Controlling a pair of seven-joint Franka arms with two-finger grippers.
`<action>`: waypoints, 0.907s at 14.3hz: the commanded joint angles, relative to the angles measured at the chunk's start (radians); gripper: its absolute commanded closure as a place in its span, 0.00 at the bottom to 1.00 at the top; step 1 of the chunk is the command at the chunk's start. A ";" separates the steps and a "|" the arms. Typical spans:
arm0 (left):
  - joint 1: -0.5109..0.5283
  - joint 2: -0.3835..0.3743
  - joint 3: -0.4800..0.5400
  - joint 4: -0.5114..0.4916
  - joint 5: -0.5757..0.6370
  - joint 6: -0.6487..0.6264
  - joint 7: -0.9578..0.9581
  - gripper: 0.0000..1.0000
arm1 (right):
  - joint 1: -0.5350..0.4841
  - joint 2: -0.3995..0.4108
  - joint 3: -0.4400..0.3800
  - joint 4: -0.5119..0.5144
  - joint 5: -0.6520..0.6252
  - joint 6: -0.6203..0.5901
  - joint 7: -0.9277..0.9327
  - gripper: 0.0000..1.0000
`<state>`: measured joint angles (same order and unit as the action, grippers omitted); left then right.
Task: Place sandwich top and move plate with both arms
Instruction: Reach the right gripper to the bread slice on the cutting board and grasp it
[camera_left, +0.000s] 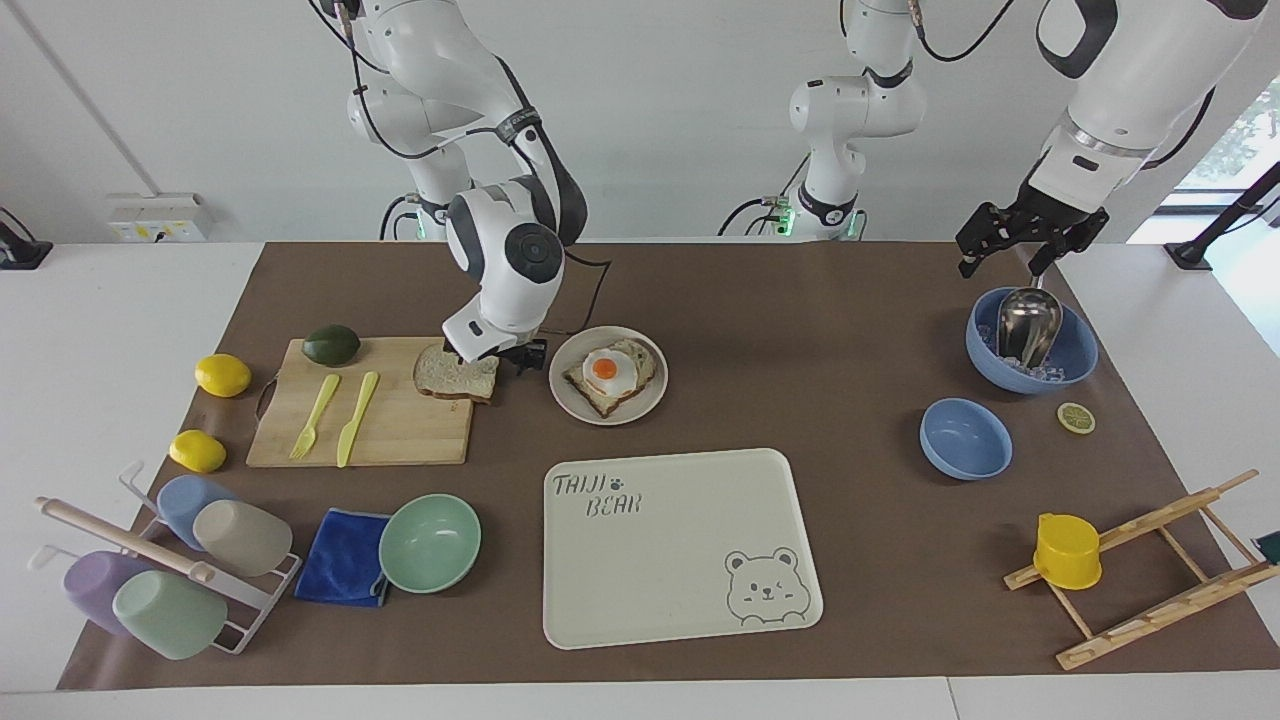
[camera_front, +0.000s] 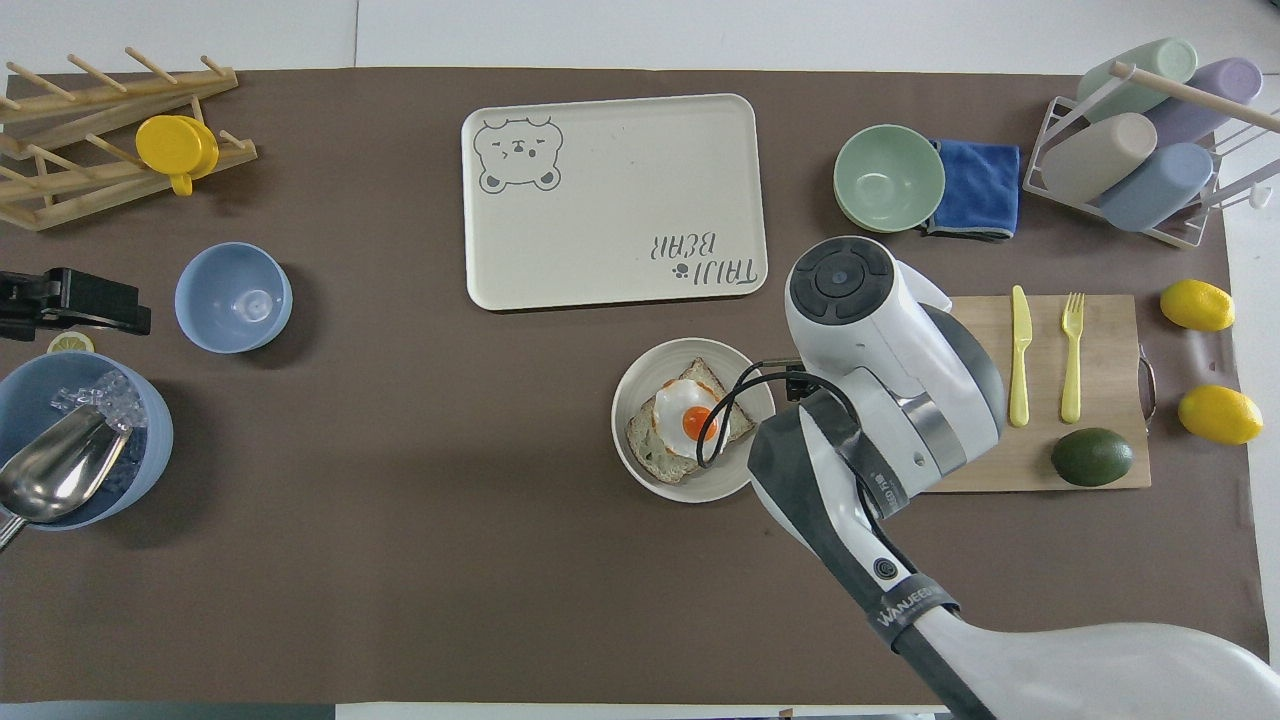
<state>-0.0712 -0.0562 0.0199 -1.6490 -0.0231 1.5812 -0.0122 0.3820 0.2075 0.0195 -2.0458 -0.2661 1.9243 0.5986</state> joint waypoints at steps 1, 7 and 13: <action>-0.001 -0.016 0.002 -0.014 0.019 0.000 0.009 0.00 | -0.017 -0.014 0.007 -0.060 -0.028 0.059 0.021 0.00; -0.001 -0.016 0.002 -0.014 0.019 0.000 0.009 0.00 | -0.028 -0.014 0.007 -0.108 -0.032 0.096 0.018 0.00; -0.001 -0.017 0.002 -0.014 0.019 -0.001 0.009 0.00 | -0.037 -0.017 0.007 -0.122 -0.053 0.098 0.012 0.03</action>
<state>-0.0712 -0.0563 0.0199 -1.6490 -0.0231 1.5812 -0.0122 0.3588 0.2077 0.0175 -2.1405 -0.2892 1.9975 0.5992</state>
